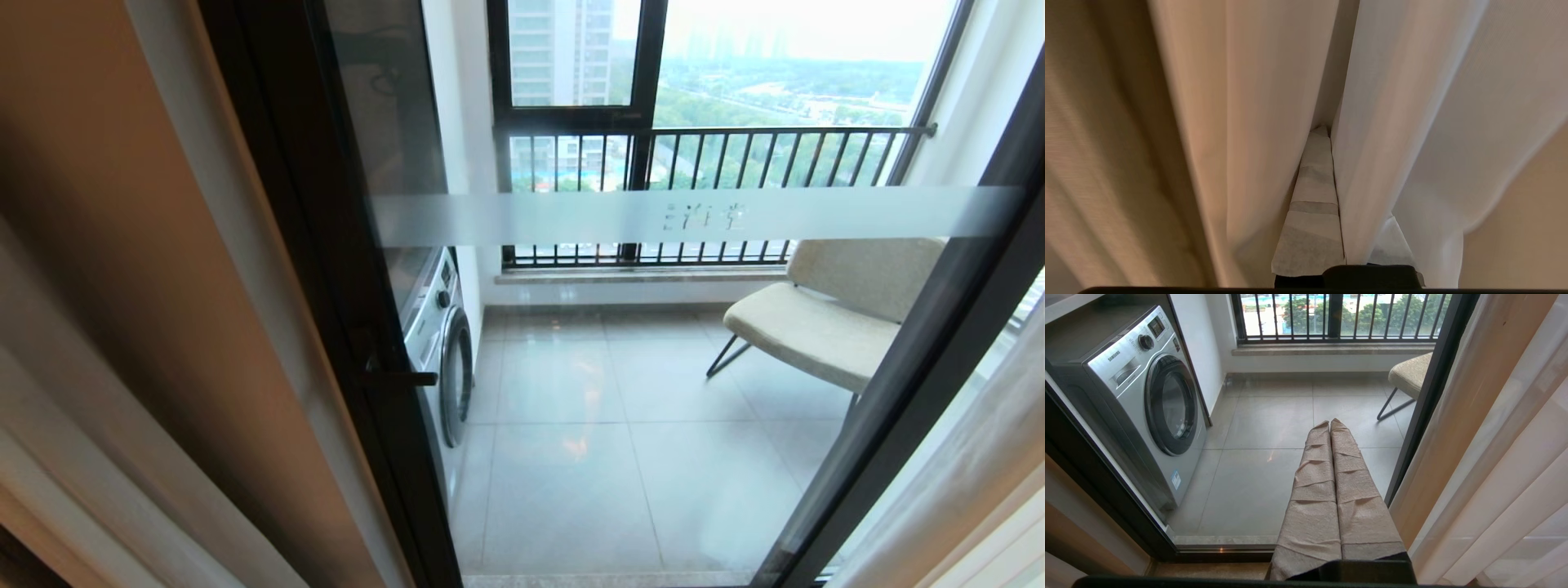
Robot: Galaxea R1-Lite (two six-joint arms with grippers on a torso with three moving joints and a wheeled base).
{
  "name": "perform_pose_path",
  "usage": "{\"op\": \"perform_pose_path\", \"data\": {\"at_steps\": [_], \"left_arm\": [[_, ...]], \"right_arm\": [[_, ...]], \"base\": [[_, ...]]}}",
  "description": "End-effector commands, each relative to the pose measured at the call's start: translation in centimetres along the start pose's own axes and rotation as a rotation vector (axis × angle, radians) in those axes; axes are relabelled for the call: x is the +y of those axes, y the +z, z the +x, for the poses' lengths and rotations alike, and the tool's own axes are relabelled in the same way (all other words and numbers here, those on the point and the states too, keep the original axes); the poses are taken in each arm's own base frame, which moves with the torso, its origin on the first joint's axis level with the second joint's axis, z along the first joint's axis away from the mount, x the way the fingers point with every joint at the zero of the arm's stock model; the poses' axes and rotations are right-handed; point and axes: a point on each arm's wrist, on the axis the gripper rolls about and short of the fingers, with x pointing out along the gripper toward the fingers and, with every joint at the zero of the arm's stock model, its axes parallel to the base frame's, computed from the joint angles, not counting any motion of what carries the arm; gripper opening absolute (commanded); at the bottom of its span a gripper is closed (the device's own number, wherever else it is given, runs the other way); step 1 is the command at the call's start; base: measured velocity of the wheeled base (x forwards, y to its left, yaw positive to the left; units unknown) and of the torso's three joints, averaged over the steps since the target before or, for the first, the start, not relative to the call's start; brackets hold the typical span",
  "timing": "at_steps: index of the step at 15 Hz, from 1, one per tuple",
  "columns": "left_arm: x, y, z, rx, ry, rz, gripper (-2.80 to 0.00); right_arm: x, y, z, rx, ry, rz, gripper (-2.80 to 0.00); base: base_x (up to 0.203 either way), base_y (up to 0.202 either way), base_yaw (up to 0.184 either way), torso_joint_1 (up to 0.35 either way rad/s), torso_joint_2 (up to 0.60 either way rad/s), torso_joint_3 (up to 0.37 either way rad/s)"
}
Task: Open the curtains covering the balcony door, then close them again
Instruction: Pull the inner curtains open on both sides
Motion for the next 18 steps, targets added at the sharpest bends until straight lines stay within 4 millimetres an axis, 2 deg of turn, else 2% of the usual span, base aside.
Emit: {"op": "perform_pose_path", "data": {"at_steps": [1,5,8,12,18], "left_arm": [[3.4,-2.9,4.1,0.094,0.07,-0.002,-2.8],[7.1,-4.5,8.2,0.121,0.109,-0.019,-2.8],[7.0,-4.5,8.9,0.112,0.098,-0.019,-2.8],[4.4,-2.7,7.6,0.063,0.028,-0.015,-2.8],[0.5,1.6,2.9,-0.056,-0.087,-0.015,-2.8]], "right_arm": [[0.0,0.0,0.0,0.0,-0.001,0.0,-2.8],[0.0,0.0,0.0,0.0,-0.001,0.0,-2.8],[0.0,0.0,0.0,0.0,0.0,0.0,-2.8],[0.0,0.0,0.0,0.0,-0.001,0.0,-2.8],[0.0,0.0,0.0,0.0,-0.001,0.0,-2.8]], "base": [[0.0,0.0,0.0,0.0,0.0,0.0],[0.0,0.0,0.0,0.0,0.0,0.0],[0.0,0.0,0.0,0.0,0.0,0.0],[0.0,0.0,0.0,0.0,0.0,0.0],[0.0,0.0,0.0,0.0,0.0,0.0]]}}
